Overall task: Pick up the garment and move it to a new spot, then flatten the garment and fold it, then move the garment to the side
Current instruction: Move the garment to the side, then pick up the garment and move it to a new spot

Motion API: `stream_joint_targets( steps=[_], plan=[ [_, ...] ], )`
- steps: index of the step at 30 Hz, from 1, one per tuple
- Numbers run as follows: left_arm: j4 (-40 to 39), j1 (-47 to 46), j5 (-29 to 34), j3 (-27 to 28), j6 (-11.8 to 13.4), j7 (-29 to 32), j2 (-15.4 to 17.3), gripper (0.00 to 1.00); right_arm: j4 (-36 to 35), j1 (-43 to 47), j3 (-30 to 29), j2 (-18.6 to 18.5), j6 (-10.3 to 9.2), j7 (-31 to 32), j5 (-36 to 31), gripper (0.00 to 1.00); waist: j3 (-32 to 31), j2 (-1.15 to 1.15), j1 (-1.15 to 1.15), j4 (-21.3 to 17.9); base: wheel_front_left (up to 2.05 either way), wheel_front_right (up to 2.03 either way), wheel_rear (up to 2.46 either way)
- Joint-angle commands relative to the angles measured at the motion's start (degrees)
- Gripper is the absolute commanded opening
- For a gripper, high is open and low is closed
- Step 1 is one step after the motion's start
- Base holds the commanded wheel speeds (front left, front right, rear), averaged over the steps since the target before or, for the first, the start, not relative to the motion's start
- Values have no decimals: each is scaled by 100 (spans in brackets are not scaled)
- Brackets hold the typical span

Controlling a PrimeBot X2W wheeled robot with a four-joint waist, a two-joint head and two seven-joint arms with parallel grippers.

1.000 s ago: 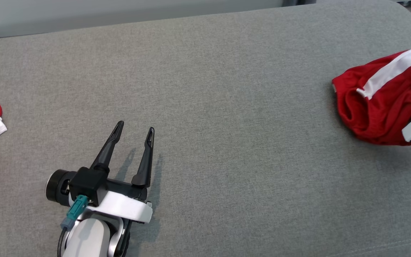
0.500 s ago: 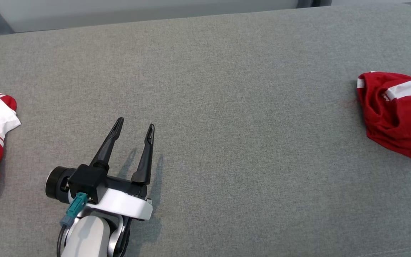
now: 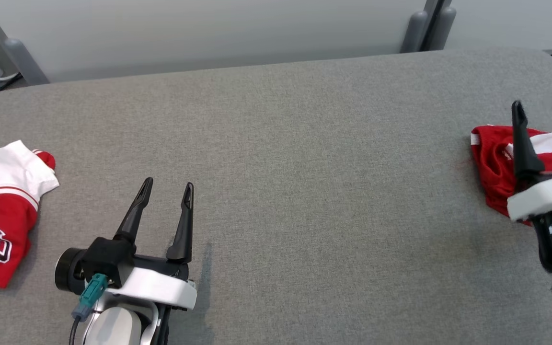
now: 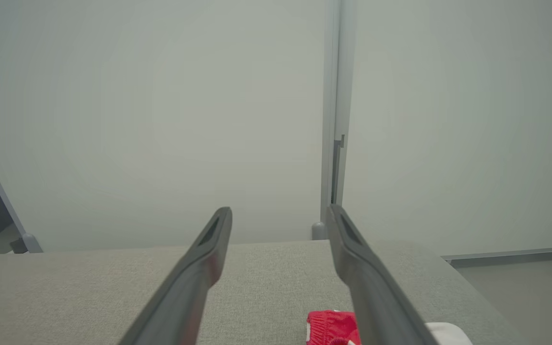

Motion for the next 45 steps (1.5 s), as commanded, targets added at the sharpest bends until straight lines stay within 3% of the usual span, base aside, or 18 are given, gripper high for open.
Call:
stream_joint_targets(
  steps=[1, 15, 32, 37, 45],
  plan=[
    [-121, -4, -53, 236, 71, -33, 32, 100, -365, 352, 12, 40, 24, -59, -114, 100, -198, -1, 0, 129, 0, 0, 0],
    [133, 596, -49, 656, 187, -33, 32, 100, -981, 1946, -95, 667, 24, -59, -461, 100, -861, -1, 0, 517, 0, 0, 0],
    [235, 784, -13, 734, 199, -33, 32, 100, -1050, 2260, -48, 874, 24, -59, -666, 100, -897, -1, 0, 681, 0, 0, 0],
    [180, 751, -104, 727, 281, -33, 32, 100, -1086, 2213, 94, 899, 24, -59, -644, 100, -809, -1, 0, 1048, 0, 0, 0],
    [101, 825, -127, 826, 385, -33, 32, 100, -1087, 2060, 367, 884, 24, -59, -577, 100, -667, -1, 0, 2088, 0, 0, 0]
  ],
)
